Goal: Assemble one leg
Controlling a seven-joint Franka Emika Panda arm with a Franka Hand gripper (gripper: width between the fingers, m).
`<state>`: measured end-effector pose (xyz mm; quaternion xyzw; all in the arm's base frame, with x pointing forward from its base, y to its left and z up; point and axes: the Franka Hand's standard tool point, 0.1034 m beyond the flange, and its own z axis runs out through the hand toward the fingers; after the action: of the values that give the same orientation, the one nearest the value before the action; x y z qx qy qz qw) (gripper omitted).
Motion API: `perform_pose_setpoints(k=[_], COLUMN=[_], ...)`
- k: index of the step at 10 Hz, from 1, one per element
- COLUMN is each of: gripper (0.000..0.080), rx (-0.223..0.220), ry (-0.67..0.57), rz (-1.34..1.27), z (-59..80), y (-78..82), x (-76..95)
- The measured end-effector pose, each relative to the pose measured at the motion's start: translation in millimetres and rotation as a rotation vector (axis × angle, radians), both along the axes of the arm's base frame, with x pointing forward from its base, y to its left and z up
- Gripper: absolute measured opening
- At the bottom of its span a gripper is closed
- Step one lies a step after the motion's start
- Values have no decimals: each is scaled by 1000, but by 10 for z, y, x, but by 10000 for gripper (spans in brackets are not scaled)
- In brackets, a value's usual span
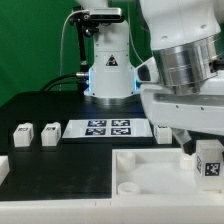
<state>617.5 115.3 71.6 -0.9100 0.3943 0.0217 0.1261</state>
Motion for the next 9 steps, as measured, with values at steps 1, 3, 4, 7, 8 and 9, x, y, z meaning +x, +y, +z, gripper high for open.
perform_pose_setpoints(k=[1,3,4,7,8,9], gripper=[642,647,649,649,639,639], rx=[-7,-32,-70,-122,-122,-122], ry=[-28,-64,-74,-125,-123,-123], rz=[116,340,544,893,885,885], z=[-7,-3,24,88,87,87], y=[-2,-11,-28,-81,-79,-80], x=[-3,-20,-24,58,57,57])
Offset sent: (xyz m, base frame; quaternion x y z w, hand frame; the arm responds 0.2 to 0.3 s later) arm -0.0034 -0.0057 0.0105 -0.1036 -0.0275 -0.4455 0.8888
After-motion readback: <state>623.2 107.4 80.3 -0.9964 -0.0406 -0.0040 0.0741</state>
